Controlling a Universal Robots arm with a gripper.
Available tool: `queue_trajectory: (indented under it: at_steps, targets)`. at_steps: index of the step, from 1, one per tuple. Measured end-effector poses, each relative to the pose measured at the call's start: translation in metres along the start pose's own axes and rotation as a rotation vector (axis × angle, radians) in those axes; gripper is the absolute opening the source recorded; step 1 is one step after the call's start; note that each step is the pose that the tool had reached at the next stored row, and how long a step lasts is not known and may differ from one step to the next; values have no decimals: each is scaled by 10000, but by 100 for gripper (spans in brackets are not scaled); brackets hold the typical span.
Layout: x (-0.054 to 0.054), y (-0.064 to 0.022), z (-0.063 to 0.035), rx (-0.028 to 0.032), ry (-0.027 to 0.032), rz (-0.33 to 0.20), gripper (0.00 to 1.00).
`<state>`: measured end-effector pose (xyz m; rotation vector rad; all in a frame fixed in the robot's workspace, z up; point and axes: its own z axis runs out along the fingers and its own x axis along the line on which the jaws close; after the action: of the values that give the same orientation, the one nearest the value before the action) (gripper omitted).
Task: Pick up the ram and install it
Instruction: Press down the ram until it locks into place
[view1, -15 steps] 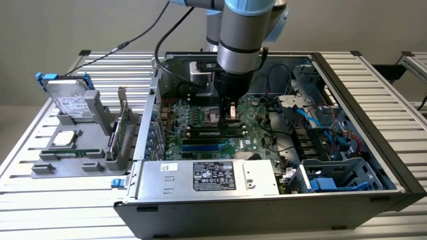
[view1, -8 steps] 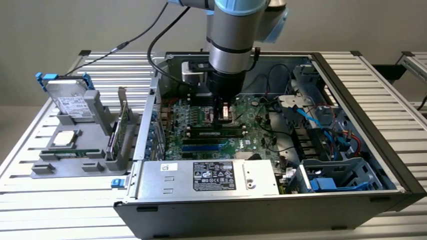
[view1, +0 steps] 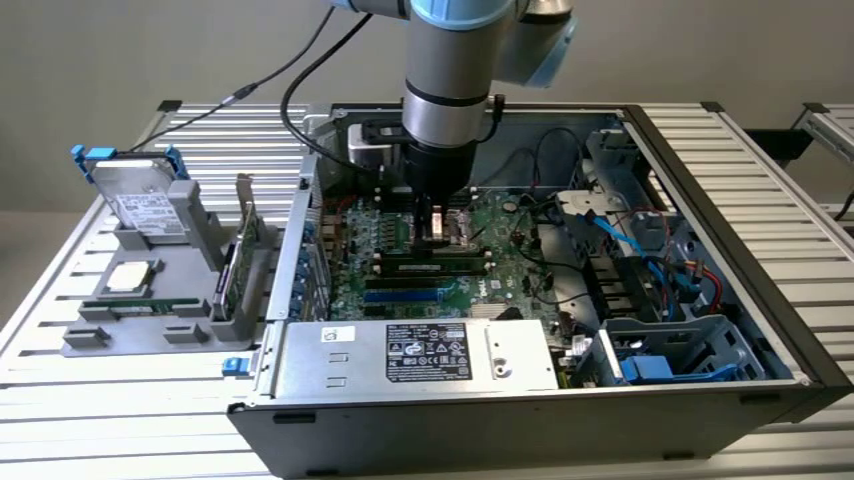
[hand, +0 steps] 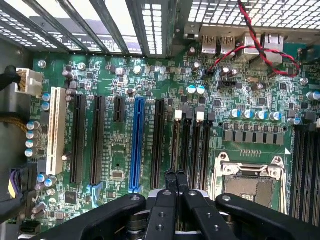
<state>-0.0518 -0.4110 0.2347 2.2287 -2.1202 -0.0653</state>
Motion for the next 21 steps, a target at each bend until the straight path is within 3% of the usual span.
queue_trajectory:
  at_steps: [11, 13, 17, 19, 21]
  targets:
    - [-8, 2, 73, 5, 47, 4, 10]
    - [-16, 4, 82, -1, 100, 6, 10]
    - [-21, 7, 87, 0, 118, 10, 10]
    - [-29, 8, 96, -4, 172, 12, 10]
    - [-30, 8, 96, -6, 188, 13, 10]
